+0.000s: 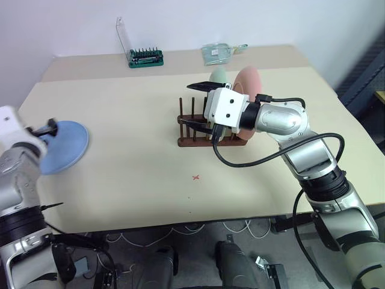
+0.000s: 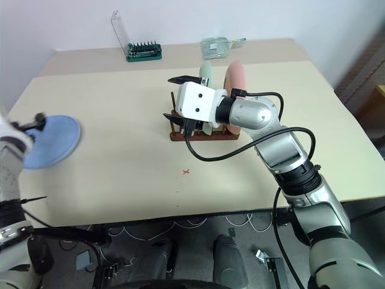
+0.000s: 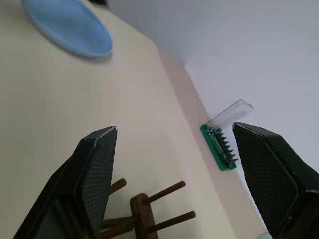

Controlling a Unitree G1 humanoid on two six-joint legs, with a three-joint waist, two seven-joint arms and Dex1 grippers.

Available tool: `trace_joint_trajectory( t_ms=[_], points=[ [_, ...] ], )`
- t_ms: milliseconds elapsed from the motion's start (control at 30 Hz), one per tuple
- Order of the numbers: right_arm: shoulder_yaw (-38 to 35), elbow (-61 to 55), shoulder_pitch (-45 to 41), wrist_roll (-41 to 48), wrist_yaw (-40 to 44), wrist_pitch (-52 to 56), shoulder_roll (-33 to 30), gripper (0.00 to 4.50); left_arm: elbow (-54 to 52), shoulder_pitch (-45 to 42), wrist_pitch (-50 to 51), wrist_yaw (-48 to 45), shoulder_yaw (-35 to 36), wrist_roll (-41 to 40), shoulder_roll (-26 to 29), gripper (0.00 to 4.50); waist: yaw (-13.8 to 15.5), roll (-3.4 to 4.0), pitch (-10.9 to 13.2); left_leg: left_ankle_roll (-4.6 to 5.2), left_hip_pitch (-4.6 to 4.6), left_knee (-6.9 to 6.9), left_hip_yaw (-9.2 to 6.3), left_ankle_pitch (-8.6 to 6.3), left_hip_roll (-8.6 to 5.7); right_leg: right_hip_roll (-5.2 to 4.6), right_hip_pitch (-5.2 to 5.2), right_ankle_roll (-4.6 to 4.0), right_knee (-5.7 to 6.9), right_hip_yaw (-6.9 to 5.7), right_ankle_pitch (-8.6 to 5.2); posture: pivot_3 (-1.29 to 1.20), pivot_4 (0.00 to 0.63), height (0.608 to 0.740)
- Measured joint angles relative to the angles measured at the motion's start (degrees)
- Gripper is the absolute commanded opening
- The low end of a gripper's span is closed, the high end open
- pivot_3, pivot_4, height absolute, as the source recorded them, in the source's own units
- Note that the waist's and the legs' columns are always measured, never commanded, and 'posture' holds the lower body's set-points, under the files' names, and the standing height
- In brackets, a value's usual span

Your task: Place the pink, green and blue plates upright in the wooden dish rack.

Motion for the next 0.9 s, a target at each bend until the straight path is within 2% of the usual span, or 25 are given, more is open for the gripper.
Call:
trace_joint_trajectory(
  t_ms=[100,400,500,700,900],
  points=[
    [0.0,0.3,-0.1,-0.2,0.4,-0.8,1.3,3.79,1.3,0.4,3.0,3.7,4.1,-0.4,0.0,4.45,0.4,-0.17,-0.1,-0.02,0.0,0.02,-0.04,0.0,-0.02,-0.01,0.06,0.0,-0.01,-0.01,0.0,0.0,0.15,0.74],
    [-0.1,1.2,-0.1,-1.4,0.8,-1.0,2.5,3.79,2.5,1.6,12.4,8.5,7.8,-4.0,-3.4,4.45,1.2,-0.26,-0.1,-0.07,0.0,0.01,-0.06,0.03,-0.01,0.0,0.02,-0.03,0.02,-0.02,0.02,0.0,0.15,0.74],
    [-0.7,1.2,0.1,-1.8,0.8,-1.0,2.4,3.79,3.5,1.2,12.8,8.4,8.5,-4.7,-3.4,3.11,1.1,-0.26,-0.1,-0.1,0.0,0.0,-0.04,0.04,-0.01,0.0,0.0,-0.04,0.03,-0.02,0.02,0.0,0.15,0.74],
    [-1.9,1.1,0.7,-2.5,0.8,-0.9,2.4,3.79,4.3,-0.1,10.6,7.9,7.2,-5.1,-3.6,0.04,1.1,-0.28,-0.1,-0.11,0.0,-0.01,-0.03,0.05,-0.01,0.0,0.0,-0.05,0.03,-0.02,0.03,0.0,0.15,0.74],
    [-1.9,1.1,1.3,-4.0,0.8,-1.9,2.3,3.79,2.3,-3.6,4.1,4.8,4.0,-6.1,-6.1,0.04,1.5,-0.34,-0.1,-0.15,-0.01,0.02,-0.03,0.07,-0.02,-0.01,0.03,-0.07,0.01,-0.03,0.04,0.0,0.15,0.74]
  ],
)
